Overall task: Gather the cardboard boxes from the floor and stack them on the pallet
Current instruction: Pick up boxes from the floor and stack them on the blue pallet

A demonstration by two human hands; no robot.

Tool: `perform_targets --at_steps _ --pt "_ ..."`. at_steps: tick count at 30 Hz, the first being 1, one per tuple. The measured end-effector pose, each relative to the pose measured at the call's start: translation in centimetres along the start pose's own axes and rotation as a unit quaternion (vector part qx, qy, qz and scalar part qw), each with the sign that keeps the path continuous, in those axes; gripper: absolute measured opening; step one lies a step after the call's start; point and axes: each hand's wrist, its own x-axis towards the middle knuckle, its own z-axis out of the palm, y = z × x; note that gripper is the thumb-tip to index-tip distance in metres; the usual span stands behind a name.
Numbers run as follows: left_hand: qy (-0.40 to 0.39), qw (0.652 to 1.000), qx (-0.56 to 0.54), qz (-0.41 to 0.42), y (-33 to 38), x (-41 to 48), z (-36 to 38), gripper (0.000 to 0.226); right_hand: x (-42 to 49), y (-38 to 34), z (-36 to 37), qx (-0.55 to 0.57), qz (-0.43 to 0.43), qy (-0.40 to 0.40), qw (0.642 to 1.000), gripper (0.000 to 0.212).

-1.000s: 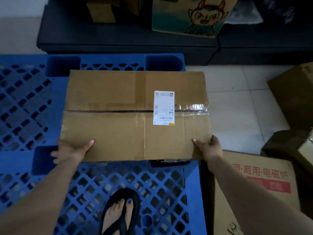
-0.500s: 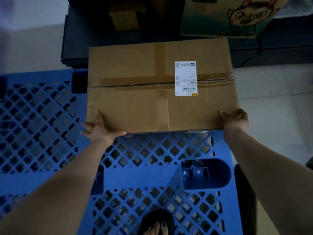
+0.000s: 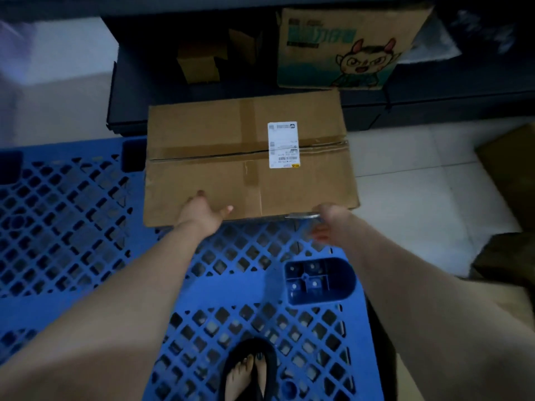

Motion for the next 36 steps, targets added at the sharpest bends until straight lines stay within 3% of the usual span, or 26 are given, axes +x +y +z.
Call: perform_targets --at_steps 4,6,10,16,19,25,28,31,36 --pt "-0.087 0.995 0.026 0.045 3.3 -8.8 1.1 0.058 -7.3 4.3 -4.5 -0.032 -0.033 -0.068 0.997 0.026" --pt "-0.111 0.99 0.045 0.072 5.0 -13.8 1.3 0.048 -10.8 6.5 -8.2 -0.124 -0.088 -0.035 0.988 0.031" --pt "-0.101 0.985 0.065 0.124 8.8 -24.6 1.1 0.037 -18.9 10.5 -16.7 -0.333 -0.151 0.011 0.931 0.018" --pt "-0.055 0.972 0.069 0.219 14.0 -43.9 1.1 0.028 -34.6 16.2 -28.6 -0.522 -0.238 0.063 0.817 0.047" --pt "-0.035 0.961 0.101 0.253 16.4 -52.2 1.1 0.033 -42.2 18.4 -34.2 -0.529 -0.261 0.1 0.801 0.051" --pt "-0.064 0.939 0.167 0.292 18.6 -63.0 3.8 0.039 -50.6 24.9 -43.0 -0.437 -0.273 0.157 0.843 0.054" --pt "-0.08 0.939 0.168 0.288 18.1 -66.0 6.0 0.03 -52.1 28.7 -45.2 -0.392 -0.27 0.174 0.862 0.049" --pt "-0.123 0.952 0.11 0.256 17.0 -67.2 8.9 0.027 -51.9 32.1 -46.5 -0.325 -0.271 0.192 0.885 0.036" --pt "-0.152 0.964 0.085 0.203 14.3 -64.8 15.5 0.02 -46.8 37.8 -47.1 -0.305 -0.206 0.187 0.911 0.043"
